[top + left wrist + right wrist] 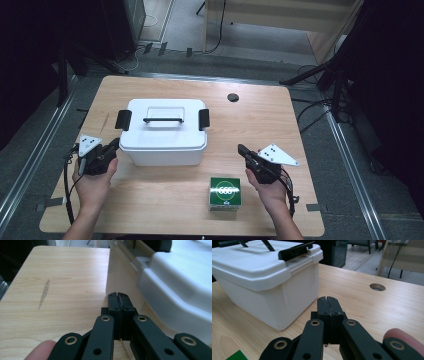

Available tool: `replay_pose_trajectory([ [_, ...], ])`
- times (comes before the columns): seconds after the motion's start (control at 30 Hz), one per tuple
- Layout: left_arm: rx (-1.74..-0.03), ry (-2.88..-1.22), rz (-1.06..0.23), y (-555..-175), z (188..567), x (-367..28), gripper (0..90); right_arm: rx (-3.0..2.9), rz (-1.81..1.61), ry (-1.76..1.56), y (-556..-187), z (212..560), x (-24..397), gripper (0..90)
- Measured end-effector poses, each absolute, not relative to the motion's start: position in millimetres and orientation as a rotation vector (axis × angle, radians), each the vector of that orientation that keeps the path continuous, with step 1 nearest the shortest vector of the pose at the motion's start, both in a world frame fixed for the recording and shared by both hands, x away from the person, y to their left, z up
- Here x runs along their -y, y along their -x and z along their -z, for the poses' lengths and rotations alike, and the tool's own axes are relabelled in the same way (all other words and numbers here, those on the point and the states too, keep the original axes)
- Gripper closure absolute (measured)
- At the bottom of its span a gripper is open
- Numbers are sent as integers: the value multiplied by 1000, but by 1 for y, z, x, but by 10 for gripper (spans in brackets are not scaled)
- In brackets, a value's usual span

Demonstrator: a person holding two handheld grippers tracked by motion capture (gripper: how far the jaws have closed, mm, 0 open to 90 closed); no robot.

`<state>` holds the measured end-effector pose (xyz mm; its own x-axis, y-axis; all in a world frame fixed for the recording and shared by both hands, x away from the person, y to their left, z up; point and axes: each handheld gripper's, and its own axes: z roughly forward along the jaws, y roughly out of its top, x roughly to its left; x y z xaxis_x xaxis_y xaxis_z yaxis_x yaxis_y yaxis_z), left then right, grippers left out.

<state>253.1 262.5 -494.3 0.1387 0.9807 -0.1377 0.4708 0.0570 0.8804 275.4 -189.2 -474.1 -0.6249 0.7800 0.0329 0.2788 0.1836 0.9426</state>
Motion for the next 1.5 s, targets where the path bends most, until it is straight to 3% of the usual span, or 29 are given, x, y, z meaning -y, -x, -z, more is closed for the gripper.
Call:
replay_pose_trajectory([
  [0.87, -1396, -1587, -690, -261, 493, -240, 900, -2200, -1312, -832, -320, 475, 130, 900],
  [1.5, -1380, -1607, -707, -271, 493, -229, 900, -2197, -1337, -893, -323, 477, 140, 900],
])
